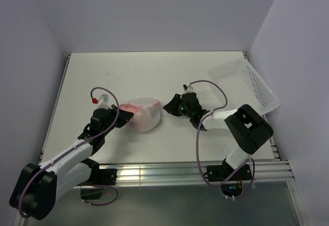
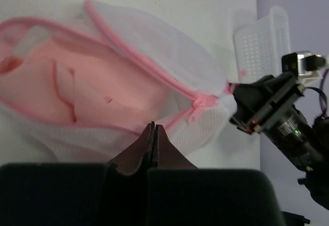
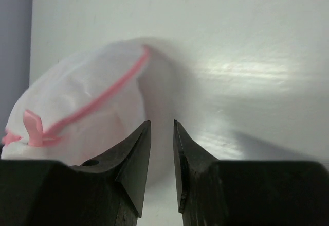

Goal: Place the bra in the laundry bag and zip it closed

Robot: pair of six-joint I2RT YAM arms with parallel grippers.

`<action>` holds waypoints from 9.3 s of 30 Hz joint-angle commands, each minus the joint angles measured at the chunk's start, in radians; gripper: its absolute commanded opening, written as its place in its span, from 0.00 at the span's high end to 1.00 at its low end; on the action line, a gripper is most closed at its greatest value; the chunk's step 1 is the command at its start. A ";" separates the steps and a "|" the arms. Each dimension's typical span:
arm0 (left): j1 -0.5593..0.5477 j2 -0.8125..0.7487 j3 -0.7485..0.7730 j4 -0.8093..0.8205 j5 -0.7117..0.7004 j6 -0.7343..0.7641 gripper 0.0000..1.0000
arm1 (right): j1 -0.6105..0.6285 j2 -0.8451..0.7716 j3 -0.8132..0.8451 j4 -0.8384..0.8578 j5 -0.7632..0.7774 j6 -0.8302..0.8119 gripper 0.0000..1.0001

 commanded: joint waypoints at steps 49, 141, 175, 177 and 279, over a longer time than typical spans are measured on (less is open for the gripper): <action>-0.115 -0.115 0.105 -0.100 -0.150 -0.007 0.71 | 0.228 0.151 0.640 -0.538 0.235 -0.208 0.34; -0.514 0.165 0.154 0.045 -0.493 -0.160 0.97 | 0.316 -0.145 0.017 0.010 0.429 0.029 1.00; -0.516 -0.125 0.082 -0.078 -0.406 -0.100 1.00 | 0.106 -0.231 0.026 0.082 0.215 0.055 1.00; -0.517 -0.085 0.134 -0.053 -0.377 -0.104 0.91 | 0.106 -0.219 0.018 0.088 0.214 0.062 1.00; -0.511 0.199 0.108 0.235 -0.433 -0.143 1.00 | 0.054 -0.240 -0.022 0.119 0.137 0.116 1.00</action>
